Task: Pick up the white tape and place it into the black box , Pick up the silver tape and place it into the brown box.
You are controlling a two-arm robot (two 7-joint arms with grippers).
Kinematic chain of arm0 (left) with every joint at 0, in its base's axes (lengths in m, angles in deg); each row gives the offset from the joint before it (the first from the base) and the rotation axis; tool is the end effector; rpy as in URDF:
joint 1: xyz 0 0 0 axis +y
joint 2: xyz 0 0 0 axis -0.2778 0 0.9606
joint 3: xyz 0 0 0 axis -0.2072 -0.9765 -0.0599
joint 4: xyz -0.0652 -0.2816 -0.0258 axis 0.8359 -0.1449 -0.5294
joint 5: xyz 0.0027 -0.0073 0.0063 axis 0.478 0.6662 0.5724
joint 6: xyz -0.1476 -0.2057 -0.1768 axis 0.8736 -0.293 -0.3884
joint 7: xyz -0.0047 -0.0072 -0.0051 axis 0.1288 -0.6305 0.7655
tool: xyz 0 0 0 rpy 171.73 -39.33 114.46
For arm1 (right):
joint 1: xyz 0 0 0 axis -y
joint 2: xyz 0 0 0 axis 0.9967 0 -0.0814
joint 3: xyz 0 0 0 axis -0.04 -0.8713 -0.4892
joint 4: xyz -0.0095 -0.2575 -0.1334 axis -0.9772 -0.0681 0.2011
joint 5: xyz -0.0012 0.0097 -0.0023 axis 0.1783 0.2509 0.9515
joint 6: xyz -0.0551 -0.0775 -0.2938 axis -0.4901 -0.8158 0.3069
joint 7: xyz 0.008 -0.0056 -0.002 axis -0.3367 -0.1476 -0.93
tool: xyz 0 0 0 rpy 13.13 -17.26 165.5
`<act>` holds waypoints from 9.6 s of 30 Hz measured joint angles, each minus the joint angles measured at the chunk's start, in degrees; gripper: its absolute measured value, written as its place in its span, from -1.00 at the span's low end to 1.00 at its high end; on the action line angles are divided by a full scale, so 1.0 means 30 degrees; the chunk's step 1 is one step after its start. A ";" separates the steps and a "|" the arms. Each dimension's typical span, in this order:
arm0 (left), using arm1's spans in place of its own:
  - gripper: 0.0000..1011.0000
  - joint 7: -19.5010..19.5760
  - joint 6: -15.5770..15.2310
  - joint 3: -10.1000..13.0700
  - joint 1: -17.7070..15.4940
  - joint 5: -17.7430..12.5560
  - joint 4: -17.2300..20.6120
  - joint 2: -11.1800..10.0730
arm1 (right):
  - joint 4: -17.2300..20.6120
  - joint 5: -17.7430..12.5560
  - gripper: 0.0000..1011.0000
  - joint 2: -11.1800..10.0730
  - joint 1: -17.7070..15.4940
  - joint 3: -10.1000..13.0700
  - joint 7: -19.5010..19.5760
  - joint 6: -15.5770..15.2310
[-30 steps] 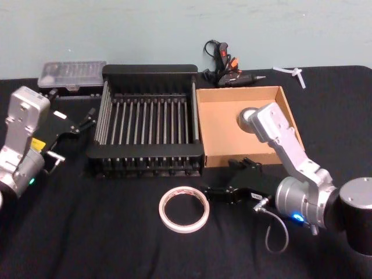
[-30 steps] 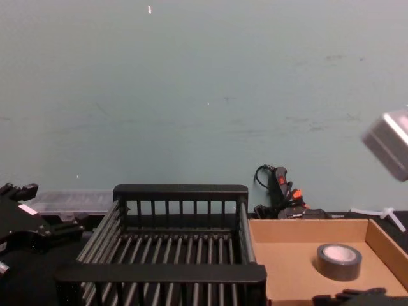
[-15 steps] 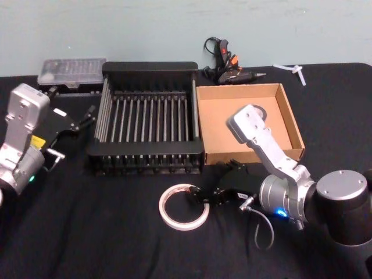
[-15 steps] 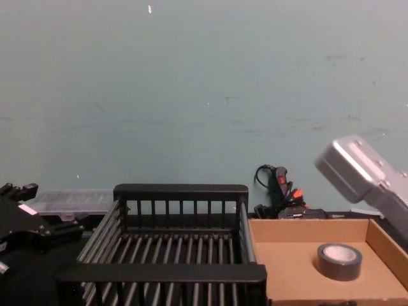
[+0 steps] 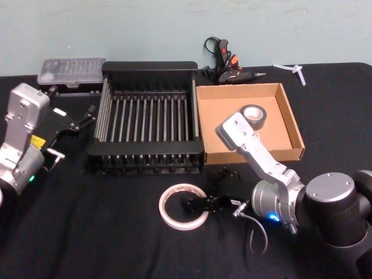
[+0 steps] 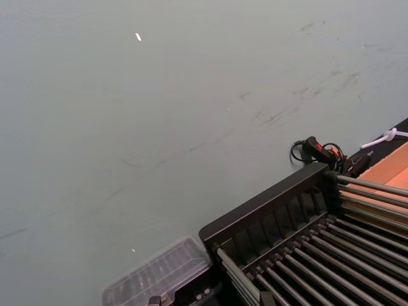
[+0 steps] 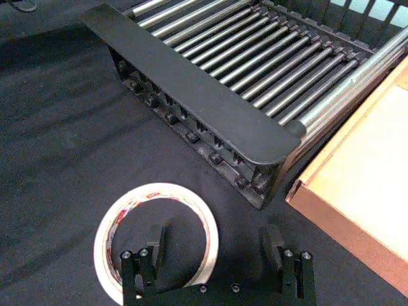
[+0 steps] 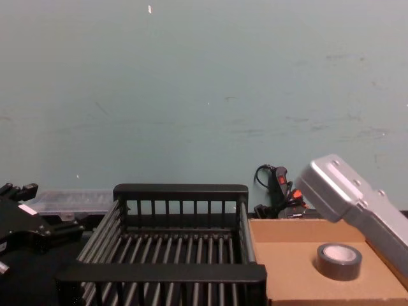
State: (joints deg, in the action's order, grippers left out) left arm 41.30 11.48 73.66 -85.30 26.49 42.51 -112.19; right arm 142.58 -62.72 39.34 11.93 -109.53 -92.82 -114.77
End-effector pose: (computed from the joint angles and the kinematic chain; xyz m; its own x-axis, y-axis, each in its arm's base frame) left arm 0.3580 0.0828 -0.3023 0.2923 0.8803 0.3737 -0.9553 0.2873 0.0703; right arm 0.3259 0.0430 -0.2684 0.7272 -0.6864 -0.0045 0.5601 0.5971 -0.5743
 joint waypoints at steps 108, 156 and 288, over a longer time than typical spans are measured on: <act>0.98 0.0000 0.0001 0.0000 0.0000 0.0000 -0.0001 0.0000 | -0.0547 0.1049 -0.79 0.0433 0.0024 -0.0194 -0.0281 0.0193; 0.98 0.0000 0.0000 0.0000 0.0000 0.0001 0.0000 0.0000 | 0.2874 -0.0511 -0.81 -0.1245 -0.0177 0.0899 -0.0457 0.1847; 0.98 0.0000 0.0000 0.0001 0.0000 0.0001 -0.0001 0.0000 | -1.0317 0.7000 0.98 0.5078 0.7055 -0.0093 0.2765 1.2126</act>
State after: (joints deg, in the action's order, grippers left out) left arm 41.30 11.48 73.66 -85.30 26.49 42.51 -112.19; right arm 111.63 -41.72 54.58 33.09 -109.80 -84.52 -78.39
